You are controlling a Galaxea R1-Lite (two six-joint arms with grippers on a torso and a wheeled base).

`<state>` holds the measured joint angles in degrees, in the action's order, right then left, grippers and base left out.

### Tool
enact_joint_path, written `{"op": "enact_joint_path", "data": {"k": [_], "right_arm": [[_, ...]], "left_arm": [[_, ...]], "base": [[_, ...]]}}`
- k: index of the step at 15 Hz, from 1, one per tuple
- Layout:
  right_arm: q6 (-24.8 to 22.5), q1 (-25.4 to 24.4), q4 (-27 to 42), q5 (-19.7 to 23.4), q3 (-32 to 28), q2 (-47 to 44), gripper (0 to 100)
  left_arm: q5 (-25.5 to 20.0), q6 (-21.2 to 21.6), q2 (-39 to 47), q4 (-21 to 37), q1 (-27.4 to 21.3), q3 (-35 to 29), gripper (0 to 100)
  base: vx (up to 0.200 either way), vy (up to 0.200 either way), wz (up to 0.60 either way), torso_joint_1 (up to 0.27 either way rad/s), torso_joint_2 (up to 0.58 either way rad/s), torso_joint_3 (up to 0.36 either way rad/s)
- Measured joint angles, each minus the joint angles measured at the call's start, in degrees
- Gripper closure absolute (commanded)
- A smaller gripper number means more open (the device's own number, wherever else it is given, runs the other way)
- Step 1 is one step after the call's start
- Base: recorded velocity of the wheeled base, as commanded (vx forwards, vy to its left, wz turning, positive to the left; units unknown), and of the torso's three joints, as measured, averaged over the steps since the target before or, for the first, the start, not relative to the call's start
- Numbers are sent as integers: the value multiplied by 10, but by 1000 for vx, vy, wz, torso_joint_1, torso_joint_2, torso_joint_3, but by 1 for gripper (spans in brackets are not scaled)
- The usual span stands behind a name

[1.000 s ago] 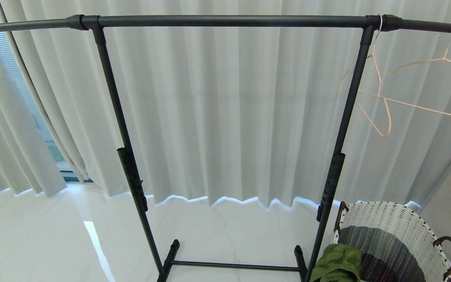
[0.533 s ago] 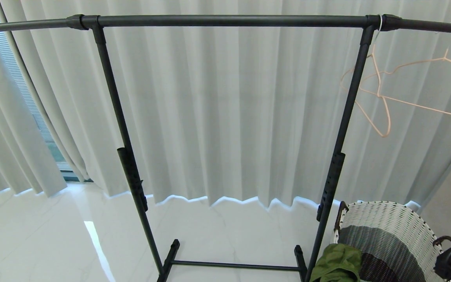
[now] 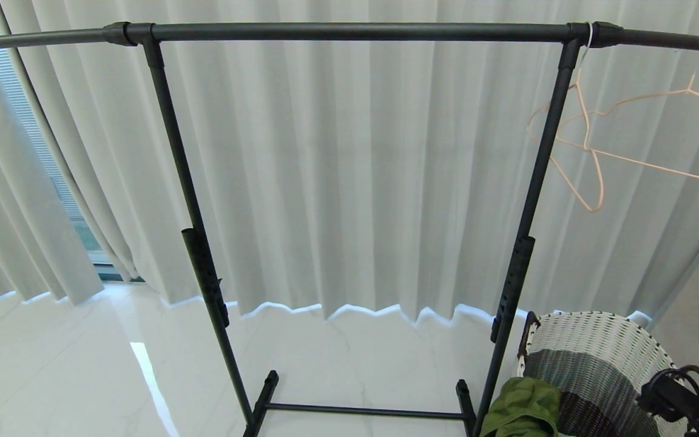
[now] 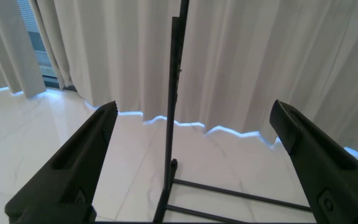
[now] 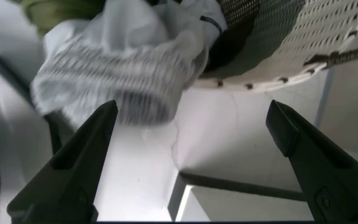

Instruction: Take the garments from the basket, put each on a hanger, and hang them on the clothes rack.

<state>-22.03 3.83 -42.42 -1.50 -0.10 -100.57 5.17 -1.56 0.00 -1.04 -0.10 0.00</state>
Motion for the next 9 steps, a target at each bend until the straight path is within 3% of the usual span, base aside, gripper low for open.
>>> {"op": "enact_joint_path", "data": {"k": [3, 5, 9], "right_arm": [[-10, 18, -103, 1, 1, -93, 0], [-49, 49, -143, 11, 1, -137, 0], [-102, 99, -167, 73, 1, -175, 0]], "left_arm": [[0, 0, 0, 0, 0, 0, 0], [0, 0, 0, 0, 0, 0, 0], [0, 0, 0, 0, 0, 0, 0]], "base": [[0, 0, 0, 0, 0, 0], [0, 0, 0, 0, 0, 0], [0, 0, 0, 0, 0, 0]]}}
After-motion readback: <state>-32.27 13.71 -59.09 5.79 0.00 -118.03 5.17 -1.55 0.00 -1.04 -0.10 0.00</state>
